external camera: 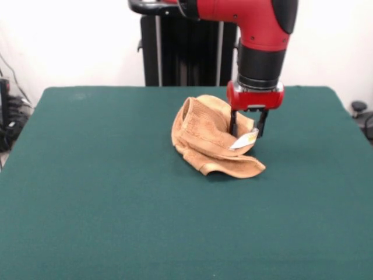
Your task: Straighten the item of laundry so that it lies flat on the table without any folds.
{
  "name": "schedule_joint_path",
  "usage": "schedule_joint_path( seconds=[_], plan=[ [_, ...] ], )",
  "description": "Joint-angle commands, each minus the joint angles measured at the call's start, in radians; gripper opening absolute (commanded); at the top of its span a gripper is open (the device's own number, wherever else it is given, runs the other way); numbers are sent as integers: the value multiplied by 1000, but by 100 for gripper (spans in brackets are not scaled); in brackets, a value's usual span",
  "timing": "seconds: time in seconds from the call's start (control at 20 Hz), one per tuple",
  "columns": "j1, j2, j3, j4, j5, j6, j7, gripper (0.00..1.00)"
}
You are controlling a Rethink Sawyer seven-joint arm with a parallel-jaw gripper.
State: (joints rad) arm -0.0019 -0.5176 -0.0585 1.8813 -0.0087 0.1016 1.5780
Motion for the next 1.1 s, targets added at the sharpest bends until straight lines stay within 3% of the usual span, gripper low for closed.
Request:
schedule_joint_path(
  seconds=[0.05,0.65,1.1],
  plan=[
    [23,24,35,-71,38,-69,204,100],
    [-2,-15,74,-64,5,-174,190,100],
    [-2,-18,75,-62,15,-159,183,100]
  ],
)
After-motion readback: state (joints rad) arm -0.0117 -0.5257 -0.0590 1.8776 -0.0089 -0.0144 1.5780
